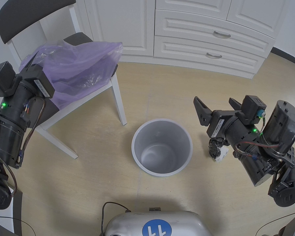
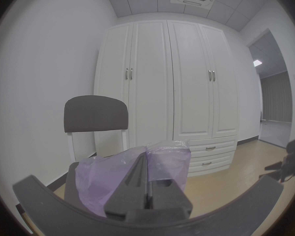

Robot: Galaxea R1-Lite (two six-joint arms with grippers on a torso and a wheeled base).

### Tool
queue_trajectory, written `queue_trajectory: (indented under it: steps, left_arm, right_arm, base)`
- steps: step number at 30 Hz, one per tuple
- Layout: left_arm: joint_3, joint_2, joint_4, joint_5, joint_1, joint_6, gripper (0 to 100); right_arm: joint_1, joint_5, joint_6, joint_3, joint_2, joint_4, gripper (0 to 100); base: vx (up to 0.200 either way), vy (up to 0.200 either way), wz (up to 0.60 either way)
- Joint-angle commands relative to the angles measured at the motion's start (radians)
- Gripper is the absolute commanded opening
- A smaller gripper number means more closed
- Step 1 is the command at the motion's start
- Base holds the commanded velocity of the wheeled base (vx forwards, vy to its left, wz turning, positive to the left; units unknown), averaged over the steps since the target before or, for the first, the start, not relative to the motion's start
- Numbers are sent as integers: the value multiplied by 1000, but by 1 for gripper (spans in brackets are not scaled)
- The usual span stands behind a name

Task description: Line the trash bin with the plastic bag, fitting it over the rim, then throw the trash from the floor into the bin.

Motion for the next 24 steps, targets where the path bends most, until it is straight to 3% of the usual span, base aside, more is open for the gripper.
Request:
queue_trajectory:
  steps: [1,8,19,24]
  left_arm:
    - [1,-34,1,12,-71,1,0]
    - [5,-46,-2,17,-128,1,0]
    - [8,-80,-3,86,-315,34,0]
    - [12,-91,-3,86,-335,35,0]
  right_arm:
    - [30,-10,-4,14,47,-40,100]
    - [40,-10,-4,16,99,-83,100]
    - [40,-10,-1,19,129,-97,100]
    - [40,-7,-1,19,136,-102,100]
  base:
    - [0,0,0]
    - [0,0,0]
    - [0,0,0]
    - [0,0,0]
